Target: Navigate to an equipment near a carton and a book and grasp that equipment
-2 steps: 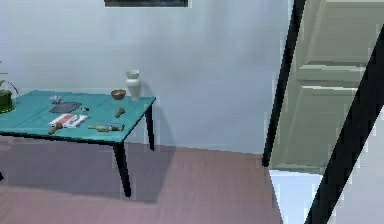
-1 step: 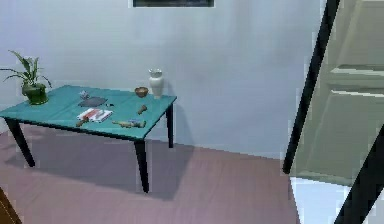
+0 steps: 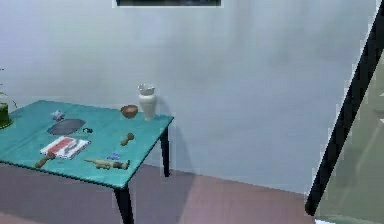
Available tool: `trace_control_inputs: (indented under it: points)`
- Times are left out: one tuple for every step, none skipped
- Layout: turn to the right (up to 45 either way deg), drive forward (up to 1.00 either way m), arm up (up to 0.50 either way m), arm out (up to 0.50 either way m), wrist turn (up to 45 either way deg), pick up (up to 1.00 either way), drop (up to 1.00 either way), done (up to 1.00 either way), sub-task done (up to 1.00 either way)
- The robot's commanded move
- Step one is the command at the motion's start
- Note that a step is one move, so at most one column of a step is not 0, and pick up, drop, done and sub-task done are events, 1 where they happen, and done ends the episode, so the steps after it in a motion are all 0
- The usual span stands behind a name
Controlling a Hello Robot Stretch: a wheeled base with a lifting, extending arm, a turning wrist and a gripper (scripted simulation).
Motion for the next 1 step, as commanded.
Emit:
trace_control_inputs:
  points:
    - [-27.0, 0.0, 0.0, 0.0, 0.0, 0.0, 0.0, 0.0, 0.0]
